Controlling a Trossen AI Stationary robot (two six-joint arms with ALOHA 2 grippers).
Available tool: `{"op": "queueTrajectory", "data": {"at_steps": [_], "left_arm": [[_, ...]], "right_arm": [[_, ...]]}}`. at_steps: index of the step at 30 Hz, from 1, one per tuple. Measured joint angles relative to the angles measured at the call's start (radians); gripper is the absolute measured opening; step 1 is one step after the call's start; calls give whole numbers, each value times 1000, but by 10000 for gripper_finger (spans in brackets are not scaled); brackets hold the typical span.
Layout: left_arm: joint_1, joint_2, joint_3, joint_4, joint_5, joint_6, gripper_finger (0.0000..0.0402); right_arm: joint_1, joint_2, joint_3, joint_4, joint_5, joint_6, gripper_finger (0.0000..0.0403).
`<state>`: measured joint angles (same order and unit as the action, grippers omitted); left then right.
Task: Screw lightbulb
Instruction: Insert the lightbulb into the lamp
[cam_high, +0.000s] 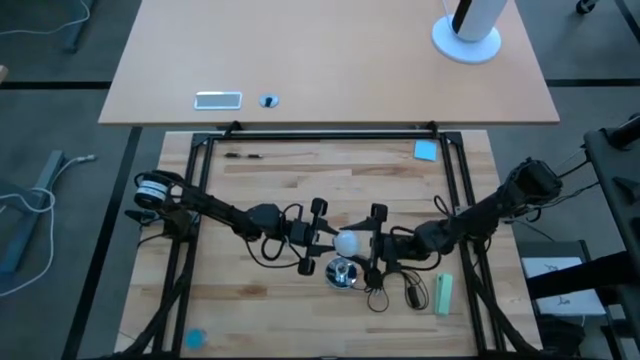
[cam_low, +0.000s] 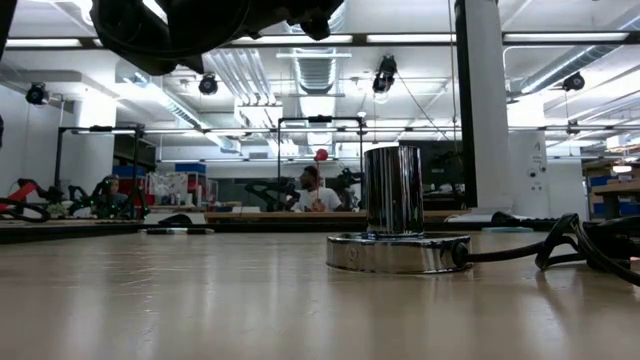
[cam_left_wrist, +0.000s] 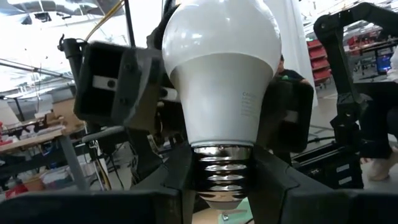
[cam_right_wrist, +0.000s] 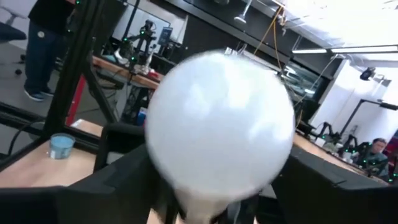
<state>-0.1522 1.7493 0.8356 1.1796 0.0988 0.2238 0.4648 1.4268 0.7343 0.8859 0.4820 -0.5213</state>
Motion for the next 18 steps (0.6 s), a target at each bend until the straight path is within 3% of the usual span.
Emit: {"op": "queueTrajectory", "data": {"at_steps": [8,14,18], "left_arm": [[-1,-3,3,-29,-4,-35,96],[2,5,-4,-93,-28,-93,191],[0,-1,1,-108,-22,-143,222]], "right_arm": [[-14,-7,5,-33,2,68,183],[-31,-23,13,-17,9,133,137],[-31,-51,11,-46,12,171,130]]}}
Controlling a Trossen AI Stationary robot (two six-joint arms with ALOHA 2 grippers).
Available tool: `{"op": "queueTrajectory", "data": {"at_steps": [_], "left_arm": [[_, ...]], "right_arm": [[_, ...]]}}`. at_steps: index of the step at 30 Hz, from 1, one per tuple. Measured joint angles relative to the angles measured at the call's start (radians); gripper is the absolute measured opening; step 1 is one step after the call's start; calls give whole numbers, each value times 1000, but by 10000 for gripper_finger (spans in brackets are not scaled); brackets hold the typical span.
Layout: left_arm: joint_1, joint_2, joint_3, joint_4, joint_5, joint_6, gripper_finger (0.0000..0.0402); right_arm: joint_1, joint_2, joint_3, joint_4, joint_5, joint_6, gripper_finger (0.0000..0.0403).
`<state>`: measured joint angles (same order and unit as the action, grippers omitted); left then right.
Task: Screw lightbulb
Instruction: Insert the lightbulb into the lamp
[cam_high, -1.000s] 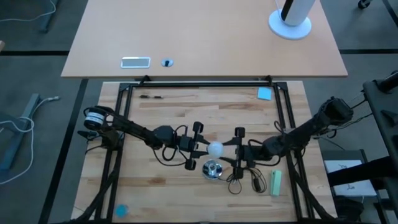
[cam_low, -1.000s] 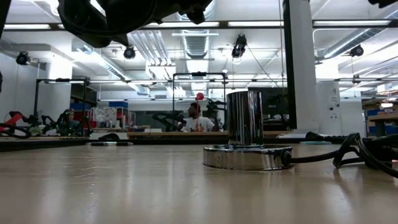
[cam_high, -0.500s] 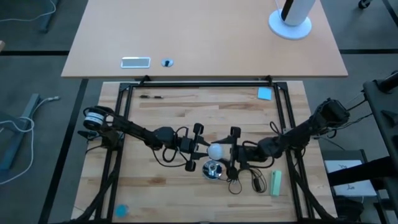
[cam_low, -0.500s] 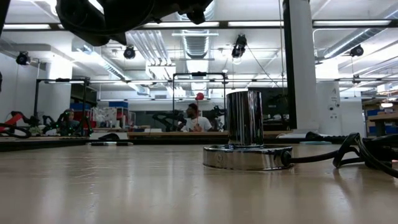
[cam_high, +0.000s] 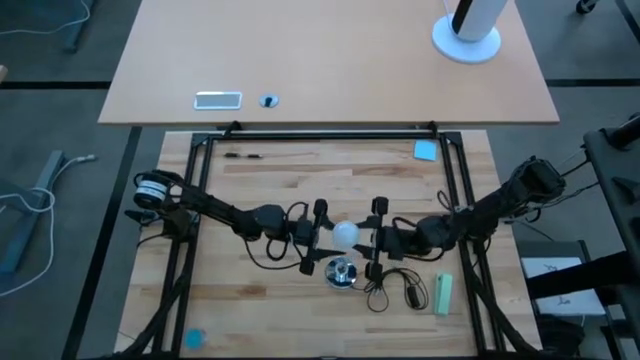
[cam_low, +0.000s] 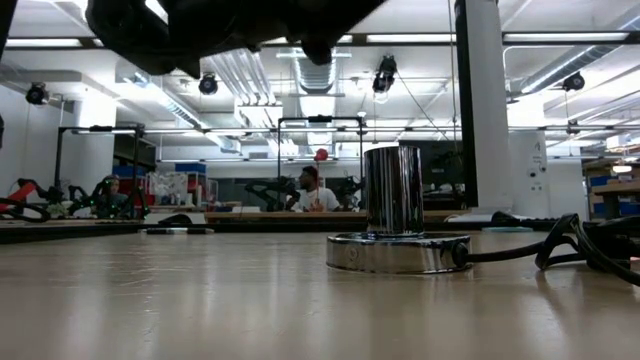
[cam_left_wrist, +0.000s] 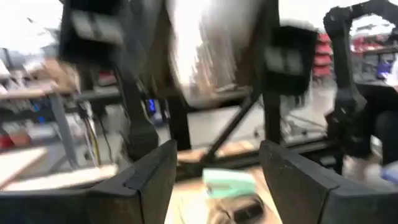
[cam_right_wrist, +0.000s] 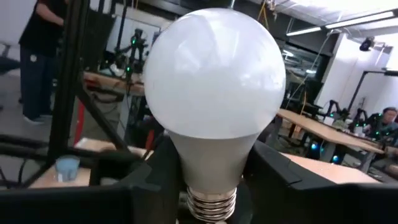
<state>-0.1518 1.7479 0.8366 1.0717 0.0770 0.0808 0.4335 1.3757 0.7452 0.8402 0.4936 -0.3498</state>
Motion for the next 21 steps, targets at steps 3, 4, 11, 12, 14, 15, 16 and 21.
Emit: {"op": "queueTrajectory", "data": {"at_steps": [3,4,11,12,14,15,16,21], "left_arm": [[-1,3,-3,-31,3,-39,225],[-1,2,-2,-37,4,-51,224],[-23,2,-2,-103,11,-180,200],[-26,2,-2,-110,11,-199,196],[-32,2,-2,-110,10,-208,184],[-34,1,-2,-108,10,-212,178],[-37,1,-2,-108,10,-221,170],[-97,1,-2,-115,-88,-168,110]], "right_arm": [[0,-55,0,-33,5,63,129],[0,-71,0,-60,9,92,128],[3,-214,-2,-386,51,379,127],[7,-228,-8,-432,45,422,127],[20,-244,-28,-496,26,487,126],[33,-247,-42,-505,25,509,126],[48,-250,-57,-506,25,523,126],[137,-220,-164,-296,63,547,126]]}}
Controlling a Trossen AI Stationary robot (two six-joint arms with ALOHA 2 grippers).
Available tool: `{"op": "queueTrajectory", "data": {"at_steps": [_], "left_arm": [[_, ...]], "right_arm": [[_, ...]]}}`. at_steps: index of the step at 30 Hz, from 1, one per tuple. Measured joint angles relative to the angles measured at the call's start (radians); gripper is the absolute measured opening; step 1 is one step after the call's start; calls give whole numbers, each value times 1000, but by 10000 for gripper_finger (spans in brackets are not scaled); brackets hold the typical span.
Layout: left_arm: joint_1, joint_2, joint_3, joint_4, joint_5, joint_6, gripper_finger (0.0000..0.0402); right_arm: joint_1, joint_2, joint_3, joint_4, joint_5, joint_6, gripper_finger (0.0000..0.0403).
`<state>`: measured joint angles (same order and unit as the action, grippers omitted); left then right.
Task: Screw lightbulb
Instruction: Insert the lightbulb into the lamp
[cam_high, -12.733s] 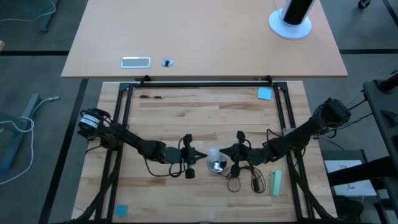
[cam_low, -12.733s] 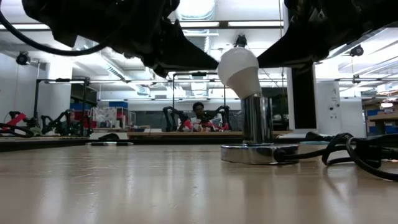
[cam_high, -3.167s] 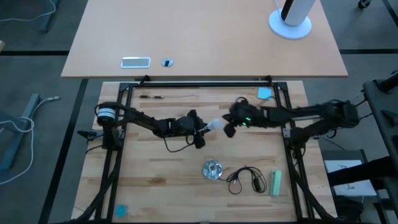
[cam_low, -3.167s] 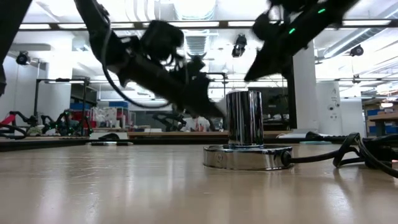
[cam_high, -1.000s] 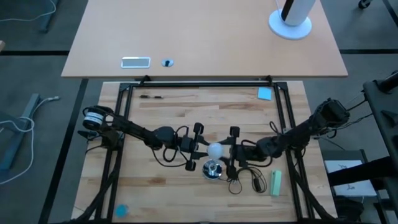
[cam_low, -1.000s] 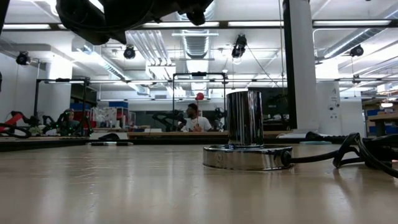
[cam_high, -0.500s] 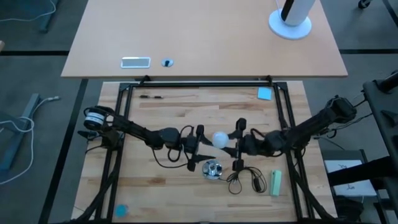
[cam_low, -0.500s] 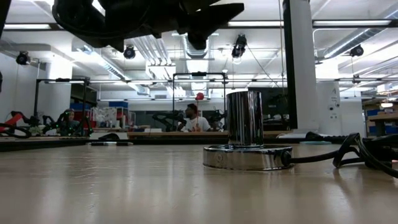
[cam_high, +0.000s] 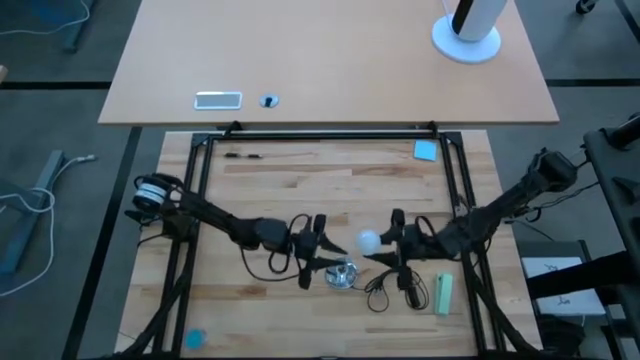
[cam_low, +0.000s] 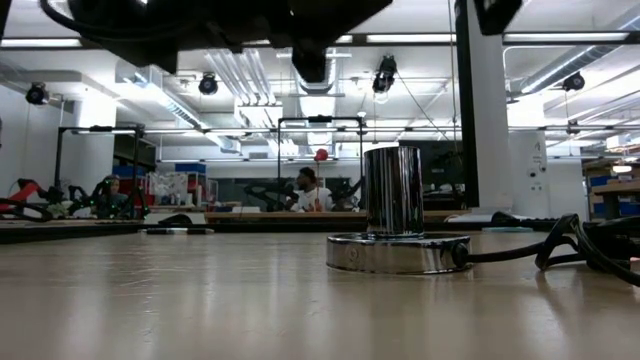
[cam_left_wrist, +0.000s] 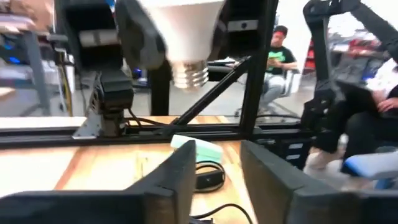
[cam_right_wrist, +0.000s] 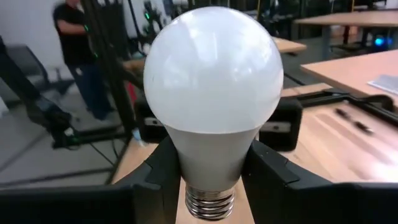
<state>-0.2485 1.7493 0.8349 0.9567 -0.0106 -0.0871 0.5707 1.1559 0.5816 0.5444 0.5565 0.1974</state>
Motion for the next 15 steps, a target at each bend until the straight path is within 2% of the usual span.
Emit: {"op": "queueTrajectory", "data": {"at_steps": [4,6,12,15], "left_arm": [[-68,-10,0,-1,-131,109,33],[-108,-14,0,2,-204,161,9],[-159,-16,0,8,-475,332,3],[-146,-16,0,20,-497,320,1]], "right_arm": [[50,70,-103,255,69,-30,126],[56,115,-141,334,100,-27,126],[63,292,-179,572,102,-14,126],[65,393,-177,672,102,-32,126]]}}
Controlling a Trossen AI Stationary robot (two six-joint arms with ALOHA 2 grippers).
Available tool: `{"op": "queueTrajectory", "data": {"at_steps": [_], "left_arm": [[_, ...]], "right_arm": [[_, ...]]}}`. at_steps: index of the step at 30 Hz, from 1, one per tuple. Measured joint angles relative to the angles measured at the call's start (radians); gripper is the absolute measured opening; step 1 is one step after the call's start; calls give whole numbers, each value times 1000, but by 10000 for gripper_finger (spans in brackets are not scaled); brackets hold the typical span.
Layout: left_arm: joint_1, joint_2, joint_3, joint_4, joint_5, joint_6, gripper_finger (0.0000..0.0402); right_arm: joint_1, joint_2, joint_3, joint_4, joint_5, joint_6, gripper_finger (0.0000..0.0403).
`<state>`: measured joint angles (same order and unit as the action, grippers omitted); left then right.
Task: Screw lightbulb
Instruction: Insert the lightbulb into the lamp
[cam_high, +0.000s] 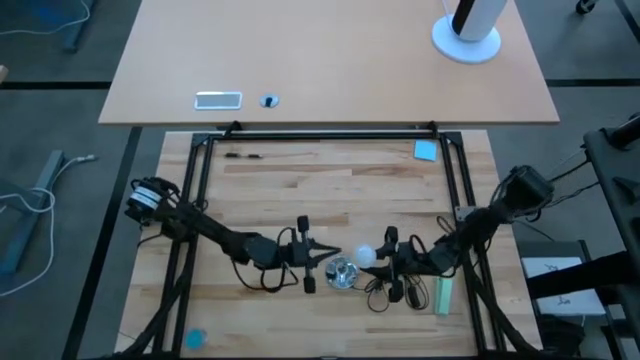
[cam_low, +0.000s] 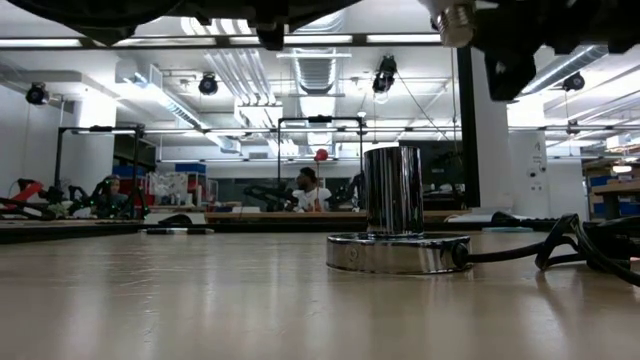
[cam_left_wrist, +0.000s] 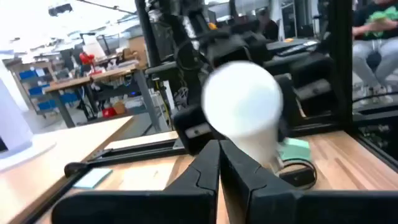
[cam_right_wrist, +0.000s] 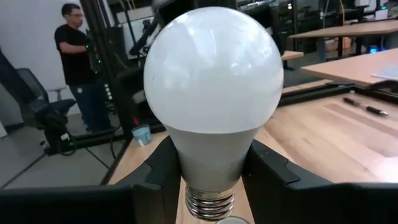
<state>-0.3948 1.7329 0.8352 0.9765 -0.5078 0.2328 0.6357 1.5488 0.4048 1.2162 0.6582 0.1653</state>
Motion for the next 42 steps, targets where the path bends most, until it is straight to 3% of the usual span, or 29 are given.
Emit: {"op": "queueTrajectory", "data": {"at_steps": [7,12,20,27,42], "left_arm": [[-8,-1,-6,-26,58,7,0],[-19,-13,-40,-31,72,55,0],[-28,-179,-229,-18,20,-80,0],[-28,-224,-291,44,19,-120,0],[-20,-57,-247,46,73,-107,0]], "right_arm": [[6,233,32,235,-16,-14,126],[-1,343,82,288,5,-68,126],[-67,454,112,337,12,-113,126],[-89,474,124,340,-36,-78,126],[-102,470,132,326,-32,-84,126]]}}
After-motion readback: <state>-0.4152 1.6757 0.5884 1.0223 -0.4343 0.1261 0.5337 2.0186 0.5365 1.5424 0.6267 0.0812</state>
